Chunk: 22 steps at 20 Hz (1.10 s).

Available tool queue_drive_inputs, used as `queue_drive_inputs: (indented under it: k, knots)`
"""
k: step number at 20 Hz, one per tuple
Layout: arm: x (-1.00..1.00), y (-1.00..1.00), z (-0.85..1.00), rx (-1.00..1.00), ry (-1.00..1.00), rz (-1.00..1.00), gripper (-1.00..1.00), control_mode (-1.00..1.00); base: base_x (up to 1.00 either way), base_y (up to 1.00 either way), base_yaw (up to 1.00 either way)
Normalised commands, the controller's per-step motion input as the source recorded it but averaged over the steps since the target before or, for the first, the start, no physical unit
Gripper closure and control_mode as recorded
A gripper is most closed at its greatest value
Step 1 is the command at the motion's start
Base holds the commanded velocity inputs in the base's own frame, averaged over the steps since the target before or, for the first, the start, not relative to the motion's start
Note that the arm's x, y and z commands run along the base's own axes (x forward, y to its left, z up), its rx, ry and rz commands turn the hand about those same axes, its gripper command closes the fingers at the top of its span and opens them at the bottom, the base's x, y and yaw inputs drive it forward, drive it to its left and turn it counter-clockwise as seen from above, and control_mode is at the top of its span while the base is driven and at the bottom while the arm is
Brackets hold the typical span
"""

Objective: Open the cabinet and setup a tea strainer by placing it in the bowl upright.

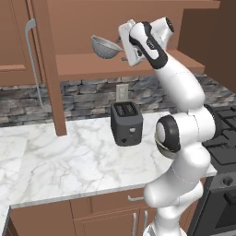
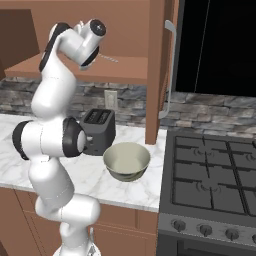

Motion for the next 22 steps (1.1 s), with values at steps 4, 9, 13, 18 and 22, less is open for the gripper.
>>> queue_drive_inputs:
  k: [4,9,13,18,22]
  knots:
    - [0.47,0.00,-0.07,-0.01,0.00,-0.02,-1.00,-1.00,0.00,0.00,0.00]
    - [0.39,0.00,-0.01,0.00,0.01,-0.02,-1.00,-1.00,0.00,0.00,0.00]
    - [0.09,0.03,0.04,0.00,0.00,0.00,-1.00,-1.00,0.00,0.00,0.00]
    - [0.00,0.02,0.00,0.00,0.02,0.00,-1.00,-1.00,0.00,0.00,0.00]
    - [-0.01,0.01,-0.04,0.00,0.04,0.00,-1.00,-1.00,0.00,0.00,0.00]
